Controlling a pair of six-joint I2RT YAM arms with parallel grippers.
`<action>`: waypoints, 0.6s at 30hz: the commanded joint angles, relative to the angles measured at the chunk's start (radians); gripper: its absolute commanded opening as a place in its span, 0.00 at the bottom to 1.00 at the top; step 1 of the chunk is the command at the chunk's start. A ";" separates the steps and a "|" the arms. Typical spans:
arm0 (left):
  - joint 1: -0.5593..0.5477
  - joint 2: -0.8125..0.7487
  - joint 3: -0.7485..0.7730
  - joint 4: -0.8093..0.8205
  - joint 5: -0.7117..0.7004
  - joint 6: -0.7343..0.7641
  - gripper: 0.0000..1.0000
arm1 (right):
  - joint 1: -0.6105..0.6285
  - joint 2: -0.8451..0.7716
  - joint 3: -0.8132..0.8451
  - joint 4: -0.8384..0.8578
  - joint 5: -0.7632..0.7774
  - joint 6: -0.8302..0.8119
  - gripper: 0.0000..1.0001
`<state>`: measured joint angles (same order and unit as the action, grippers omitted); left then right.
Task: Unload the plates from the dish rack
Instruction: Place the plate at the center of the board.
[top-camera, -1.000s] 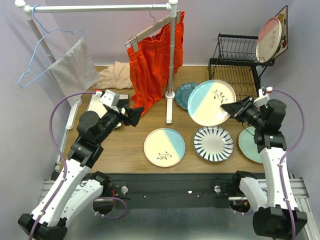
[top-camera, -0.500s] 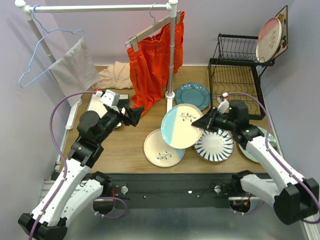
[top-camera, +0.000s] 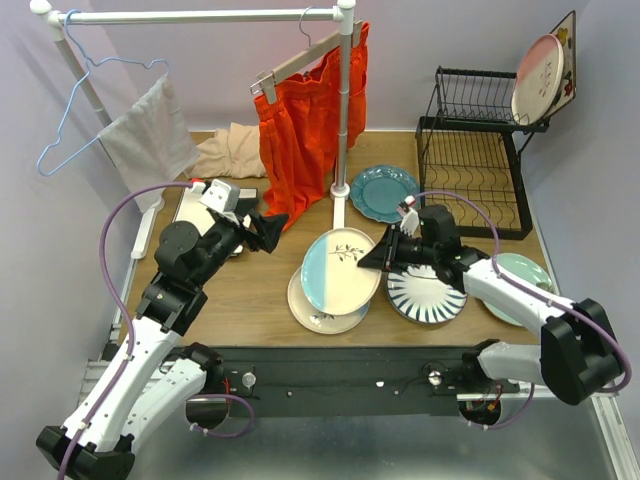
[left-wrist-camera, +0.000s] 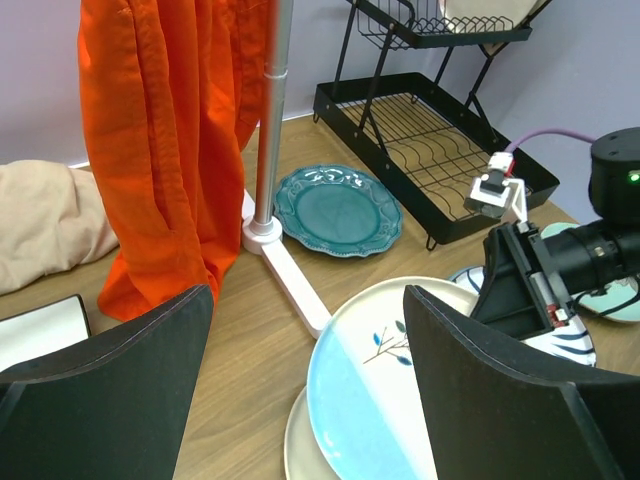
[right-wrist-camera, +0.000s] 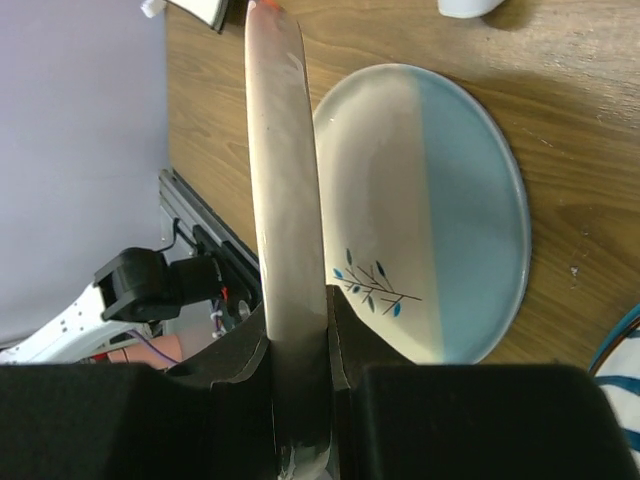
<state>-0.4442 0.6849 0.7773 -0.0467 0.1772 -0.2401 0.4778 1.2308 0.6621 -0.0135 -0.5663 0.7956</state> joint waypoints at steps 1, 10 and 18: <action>0.005 -0.001 -0.009 0.011 0.013 -0.005 0.86 | 0.031 0.051 -0.007 0.174 -0.086 0.007 0.01; 0.004 -0.002 -0.009 0.010 0.007 -0.002 0.86 | 0.053 0.117 -0.027 0.245 -0.124 0.007 0.01; 0.004 0.001 -0.009 0.010 0.007 -0.002 0.86 | 0.054 0.148 -0.055 0.251 -0.139 -0.009 0.03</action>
<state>-0.4442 0.6884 0.7773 -0.0467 0.1768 -0.2401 0.5243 1.3811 0.6228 0.1272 -0.6212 0.7883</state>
